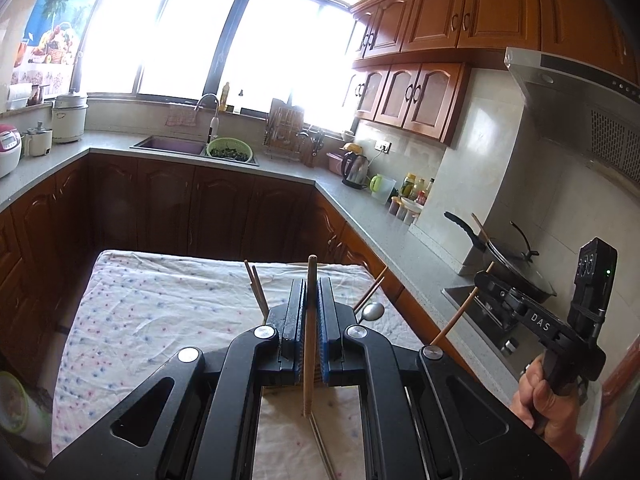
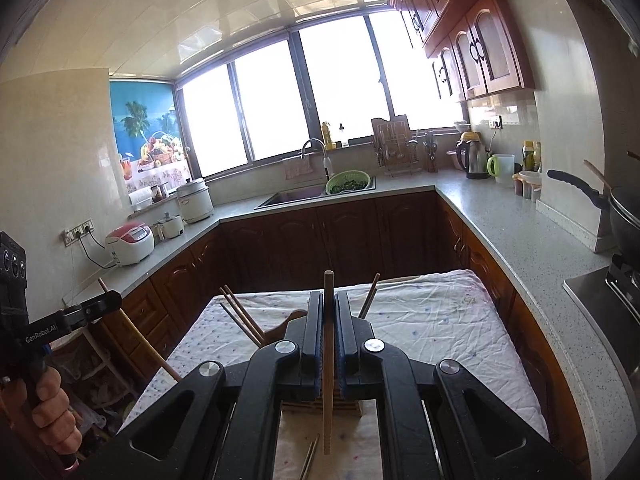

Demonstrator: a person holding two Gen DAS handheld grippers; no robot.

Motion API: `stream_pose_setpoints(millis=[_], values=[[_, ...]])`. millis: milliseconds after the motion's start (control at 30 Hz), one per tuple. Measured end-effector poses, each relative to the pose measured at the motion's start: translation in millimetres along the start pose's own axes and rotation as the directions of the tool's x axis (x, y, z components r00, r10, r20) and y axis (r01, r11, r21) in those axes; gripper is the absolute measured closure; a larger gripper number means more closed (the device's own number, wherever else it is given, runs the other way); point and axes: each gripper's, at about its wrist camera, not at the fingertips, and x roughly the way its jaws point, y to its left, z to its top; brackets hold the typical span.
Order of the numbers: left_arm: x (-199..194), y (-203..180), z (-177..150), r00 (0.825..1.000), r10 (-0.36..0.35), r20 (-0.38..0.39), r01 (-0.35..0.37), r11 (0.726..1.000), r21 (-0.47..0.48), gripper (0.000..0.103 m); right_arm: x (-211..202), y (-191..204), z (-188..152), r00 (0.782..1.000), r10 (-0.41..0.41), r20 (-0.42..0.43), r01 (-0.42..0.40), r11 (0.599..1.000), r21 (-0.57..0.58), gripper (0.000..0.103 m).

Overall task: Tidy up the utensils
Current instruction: 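Raise the left tool's wooden chopstick over the holder while the right tool carries its chopstick there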

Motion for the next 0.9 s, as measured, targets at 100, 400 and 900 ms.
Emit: stream_pose_setpoints(millis=[100, 400, 900], values=[[6, 1, 14, 1.000, 0.003, 0.020, -0.003, 1.000, -0.004, 0.098, 5, 2, 12, 1.000, -0.006, 0.025, 0.006, 1.000, -0.008, 0.098], [38, 7, 46, 0.998, 0.029, 0.047, -0.028, 0.999, -0.026, 0.098, 32, 0, 37, 0.998, -0.011, 0.063, 0.012, 1.000, -0.010, 0.098], [97, 24, 26, 0.996, 0.085, -0.015, -0.085, 0.994, -0.064, 0.098, 81, -27, 25, 0.999, -0.024, 0.040, 0.020, 0.996, 0.082, 0.098]])
